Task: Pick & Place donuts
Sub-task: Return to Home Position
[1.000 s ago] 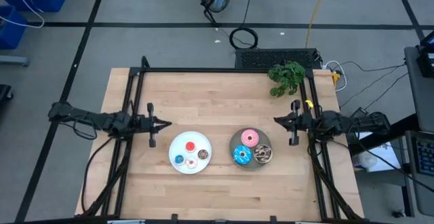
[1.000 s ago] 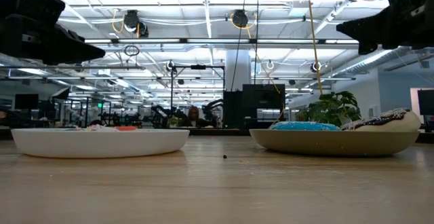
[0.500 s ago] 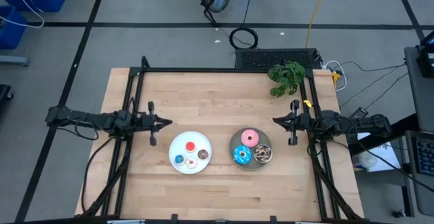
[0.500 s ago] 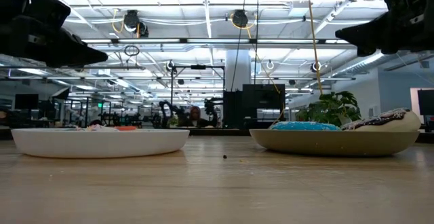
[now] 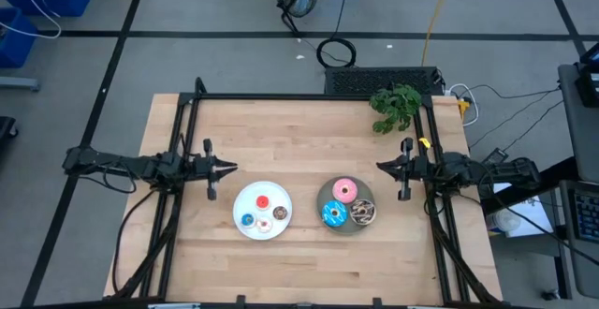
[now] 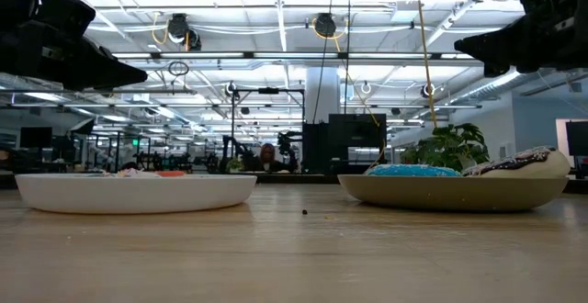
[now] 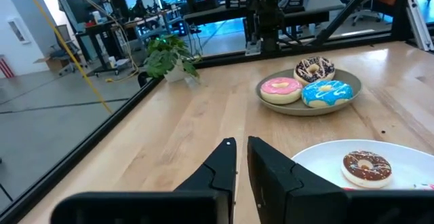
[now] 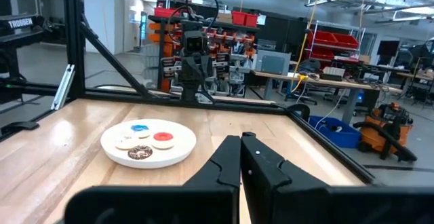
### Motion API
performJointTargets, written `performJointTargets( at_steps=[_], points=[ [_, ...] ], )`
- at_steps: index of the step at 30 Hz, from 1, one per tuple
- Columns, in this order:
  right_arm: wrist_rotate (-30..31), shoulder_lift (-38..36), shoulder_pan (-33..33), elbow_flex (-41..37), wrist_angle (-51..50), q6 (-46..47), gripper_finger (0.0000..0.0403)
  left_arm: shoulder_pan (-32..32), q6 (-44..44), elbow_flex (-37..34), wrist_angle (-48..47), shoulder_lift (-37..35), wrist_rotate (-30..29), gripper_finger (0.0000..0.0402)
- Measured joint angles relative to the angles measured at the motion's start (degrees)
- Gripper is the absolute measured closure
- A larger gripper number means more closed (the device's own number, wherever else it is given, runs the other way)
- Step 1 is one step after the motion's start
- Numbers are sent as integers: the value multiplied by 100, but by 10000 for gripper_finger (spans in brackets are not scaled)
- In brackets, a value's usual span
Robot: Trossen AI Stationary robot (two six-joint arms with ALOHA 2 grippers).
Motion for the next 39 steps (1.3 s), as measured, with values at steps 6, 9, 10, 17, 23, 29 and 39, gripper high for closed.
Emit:
performJointTargets(
  at_steps=[6, 9, 10, 17, 23, 29, 39],
  points=[
    [2, -1, 0, 0, 1, 105, 403, 0, -10, 0, 1, 0, 0, 362],
    [2, 1, 0, 0, 2, 107, 403, 0, -13, 0, 3, 0, 0, 361],
    [2, 0, 0, 0, 1, 107, 403, 0, -14, 0, 4, 0, 0, 360],
    [2, 1, 0, 0, 2, 107, 403, 0, -12, 0, 9, 0, 0, 355],
    [2, 1, 0, 0, 0, 109, 403, 0, -12, 0, 15, 0, 0, 355],
    [2, 0, 0, 0, 2, 109, 403, 0, -12, 0, 17, 0, 0, 355],
    [3, 1, 1, 0, 1, 109, 403, 0, -12, 2, 17, 0, 0, 355]
  ],
)
